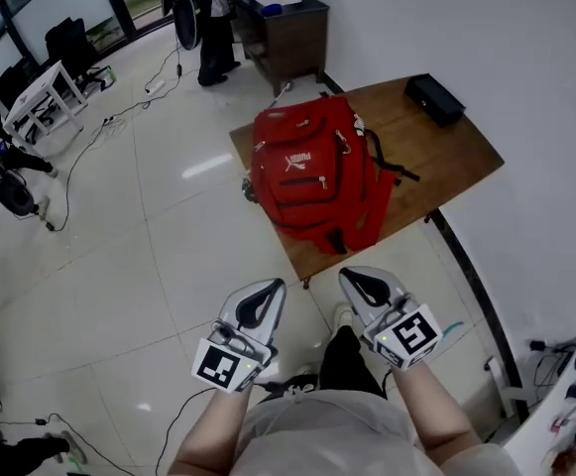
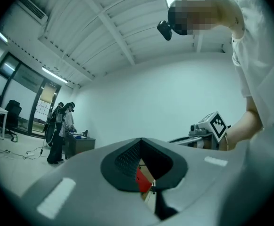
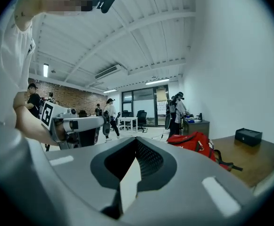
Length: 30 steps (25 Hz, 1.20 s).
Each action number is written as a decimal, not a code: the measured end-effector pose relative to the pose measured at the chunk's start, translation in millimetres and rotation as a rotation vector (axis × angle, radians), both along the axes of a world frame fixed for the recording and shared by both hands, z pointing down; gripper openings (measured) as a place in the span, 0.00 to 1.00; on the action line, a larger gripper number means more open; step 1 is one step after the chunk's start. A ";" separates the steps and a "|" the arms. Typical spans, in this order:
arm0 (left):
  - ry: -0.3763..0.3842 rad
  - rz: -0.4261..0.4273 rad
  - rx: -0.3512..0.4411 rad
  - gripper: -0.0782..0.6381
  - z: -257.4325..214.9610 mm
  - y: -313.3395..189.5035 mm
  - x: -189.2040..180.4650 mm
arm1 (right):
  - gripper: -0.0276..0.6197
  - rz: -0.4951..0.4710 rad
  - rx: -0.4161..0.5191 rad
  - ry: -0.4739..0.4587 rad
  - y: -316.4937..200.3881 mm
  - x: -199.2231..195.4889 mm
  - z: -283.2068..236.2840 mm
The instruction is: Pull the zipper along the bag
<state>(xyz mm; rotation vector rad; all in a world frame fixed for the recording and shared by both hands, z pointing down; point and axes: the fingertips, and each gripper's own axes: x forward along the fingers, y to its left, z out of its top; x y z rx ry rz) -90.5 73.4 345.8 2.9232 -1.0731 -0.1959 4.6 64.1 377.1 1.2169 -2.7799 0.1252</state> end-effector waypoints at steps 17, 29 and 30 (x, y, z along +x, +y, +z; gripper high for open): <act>-0.024 0.093 -0.010 0.12 -1.4 44.3 -6.0 | 0.05 0.026 0.027 0.024 60.4 -31.7 -2.3; -0.056 0.103 -0.021 0.12 2.3 42.5 1.9 | 0.05 0.039 0.046 0.051 56.9 -22.1 -9.3; -0.059 0.102 -0.020 0.12 3.2 42.7 2.5 | 0.05 0.038 0.048 0.050 57.5 -21.9 -9.5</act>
